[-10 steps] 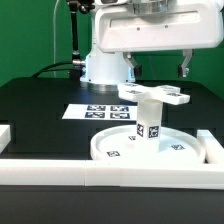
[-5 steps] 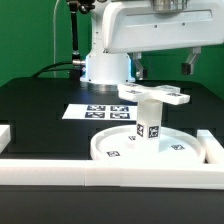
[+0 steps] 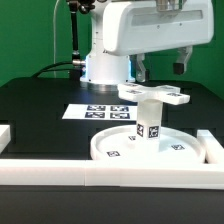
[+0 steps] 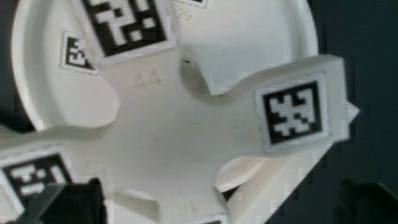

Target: Assemble round table

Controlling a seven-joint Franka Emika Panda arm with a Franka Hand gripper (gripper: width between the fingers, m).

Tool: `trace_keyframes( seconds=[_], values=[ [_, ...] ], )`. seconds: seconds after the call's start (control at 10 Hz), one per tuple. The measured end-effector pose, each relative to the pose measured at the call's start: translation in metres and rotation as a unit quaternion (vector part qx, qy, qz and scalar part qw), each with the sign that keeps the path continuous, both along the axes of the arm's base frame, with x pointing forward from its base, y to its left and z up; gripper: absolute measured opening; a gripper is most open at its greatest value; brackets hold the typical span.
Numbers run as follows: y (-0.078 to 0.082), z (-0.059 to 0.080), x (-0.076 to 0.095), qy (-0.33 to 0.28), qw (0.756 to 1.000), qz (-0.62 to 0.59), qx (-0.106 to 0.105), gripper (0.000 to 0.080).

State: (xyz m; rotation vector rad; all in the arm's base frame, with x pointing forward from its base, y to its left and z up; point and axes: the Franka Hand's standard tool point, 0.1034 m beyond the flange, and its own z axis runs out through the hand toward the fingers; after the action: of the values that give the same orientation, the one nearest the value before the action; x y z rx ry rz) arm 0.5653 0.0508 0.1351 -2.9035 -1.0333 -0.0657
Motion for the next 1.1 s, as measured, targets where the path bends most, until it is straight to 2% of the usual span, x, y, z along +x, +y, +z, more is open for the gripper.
trace_keyframes(
  seconds=[0.3, 0.7, 1.1],
  values=[
    [-0.002, -0.001, 0.005, -0.033, 0.987, 0.156, -0.023, 0.0649],
    [-0.009, -0.002, 0.005, -0.034, 0.966, 0.255, -0.035, 0.0649],
    [-0.011, -0.011, 0.003, -0.024, 0.926, 0.373, -0.060, 0.0649]
  ],
)
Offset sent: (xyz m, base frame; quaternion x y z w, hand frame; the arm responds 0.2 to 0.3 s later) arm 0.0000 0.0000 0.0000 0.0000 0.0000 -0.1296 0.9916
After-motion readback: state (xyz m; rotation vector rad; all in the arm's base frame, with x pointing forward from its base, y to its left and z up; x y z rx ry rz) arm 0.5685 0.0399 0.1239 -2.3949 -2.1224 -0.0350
